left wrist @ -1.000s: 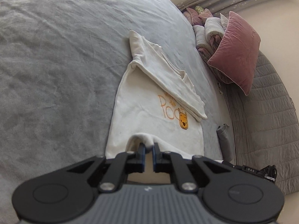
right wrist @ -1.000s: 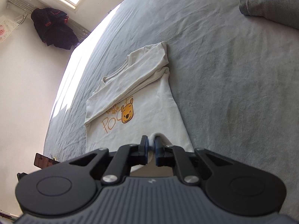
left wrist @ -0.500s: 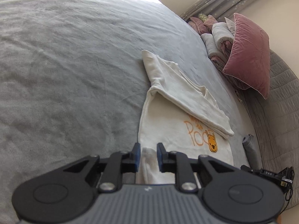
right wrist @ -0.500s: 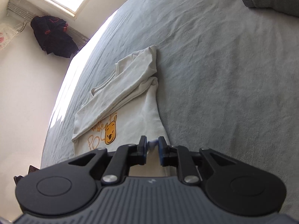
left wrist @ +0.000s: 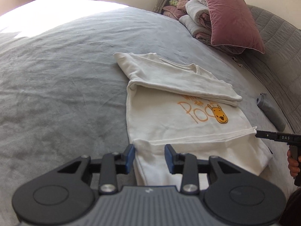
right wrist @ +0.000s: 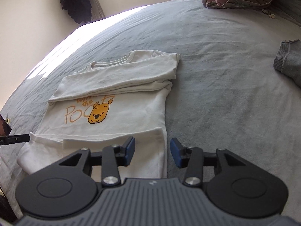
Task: Fold clothes
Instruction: 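Carry the hem with both grippers up over the chest toward the collar, then lay the hem on the folded body and open both grippers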
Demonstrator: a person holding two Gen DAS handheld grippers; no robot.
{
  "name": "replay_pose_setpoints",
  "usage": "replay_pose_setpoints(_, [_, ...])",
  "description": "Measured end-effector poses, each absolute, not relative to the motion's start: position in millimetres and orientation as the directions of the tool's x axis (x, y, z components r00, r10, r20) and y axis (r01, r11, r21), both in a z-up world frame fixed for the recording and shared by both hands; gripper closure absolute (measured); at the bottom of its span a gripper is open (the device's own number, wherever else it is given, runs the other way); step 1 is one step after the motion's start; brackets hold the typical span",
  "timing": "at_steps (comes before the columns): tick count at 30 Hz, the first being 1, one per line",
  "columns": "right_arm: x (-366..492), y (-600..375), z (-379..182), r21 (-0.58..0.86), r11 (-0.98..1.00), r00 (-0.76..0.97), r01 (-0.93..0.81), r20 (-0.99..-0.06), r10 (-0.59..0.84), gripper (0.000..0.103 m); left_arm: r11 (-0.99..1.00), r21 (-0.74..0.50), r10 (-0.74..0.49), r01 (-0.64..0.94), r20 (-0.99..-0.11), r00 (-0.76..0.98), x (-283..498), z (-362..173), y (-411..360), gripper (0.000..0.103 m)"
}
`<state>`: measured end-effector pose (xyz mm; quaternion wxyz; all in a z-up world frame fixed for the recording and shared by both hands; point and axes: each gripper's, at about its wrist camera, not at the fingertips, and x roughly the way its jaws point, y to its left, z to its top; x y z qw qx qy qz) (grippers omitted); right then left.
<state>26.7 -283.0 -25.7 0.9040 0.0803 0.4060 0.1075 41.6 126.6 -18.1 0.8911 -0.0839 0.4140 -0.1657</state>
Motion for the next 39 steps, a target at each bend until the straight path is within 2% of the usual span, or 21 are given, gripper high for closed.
replay_pose_setpoints(1, [26,-278,-27,0.193,0.971,0.653,-0.145,-0.719,0.240,0.057,0.942,-0.237,-0.336,0.239,-0.716,0.612,40,-19,121,0.068])
replay_pose_setpoints(3, [25,-268,-31,0.124,0.978,0.660,-0.168,-0.722,0.205,0.066,0.952,-0.174,-0.298,0.252,-0.717,0.630,37,-21,114,0.074])
replay_pose_setpoints(5, [23,-262,-33,0.065,0.981,0.675,-0.183,-0.717,0.173,0.077,0.957,-0.132,-0.273,0.258,-0.711,0.649,33,-20,109,0.088])
replay_pose_setpoints(6, [21,-260,-33,0.037,0.981,0.684,-0.188,-0.713,0.158,0.080,0.958,-0.120,-0.266,0.259,-0.705,0.658,32,-19,108,0.092])
replay_pose_setpoints(7, [20,-257,-33,0.009,0.981,0.692,-0.193,-0.707,0.143,0.088,0.960,-0.109,-0.259,0.259,-0.698,0.667,30,-18,107,0.095])
replay_pose_setpoints(10, [16,-254,-29,-0.046,0.981,0.717,-0.191,-0.688,0.108,0.095,0.963,-0.086,-0.245,0.256,-0.676,0.695,26,-15,105,0.096])
replay_pose_setpoints(22, [13,-260,-13,-0.057,0.992,0.810,-0.108,-0.584,0.055,0.097,0.973,-0.124,-0.230,0.194,-0.572,0.788,23,10,112,0.096])
replay_pose_setpoints(27, [29,-264,-10,-0.001,0.997,0.781,-0.078,-0.621,0.060,0.097,0.978,-0.146,-0.209,0.150,-0.623,0.754,49,14,110,0.096])
replay_pose_setpoints(32, [51,-266,-9,0.012,0.998,0.770,-0.060,-0.636,0.054,0.097,0.986,-0.102,-0.167,0.132,-0.650,0.741,81,20,100,0.096])
replay_pose_setpoints(37, [71,-271,-30,0.036,0.999,0.777,-0.033,-0.628,0.048,0.097,0.991,-0.103,-0.134,0.088,-0.642,0.755,101,-5,97,0.096])
replay_pose_setpoints(39, [79,-271,-40,0.039,0.999,0.774,-0.022,-0.632,0.042,0.097,0.993,-0.099,-0.118,0.069,-0.678,0.726,110,-18,95,0.096])
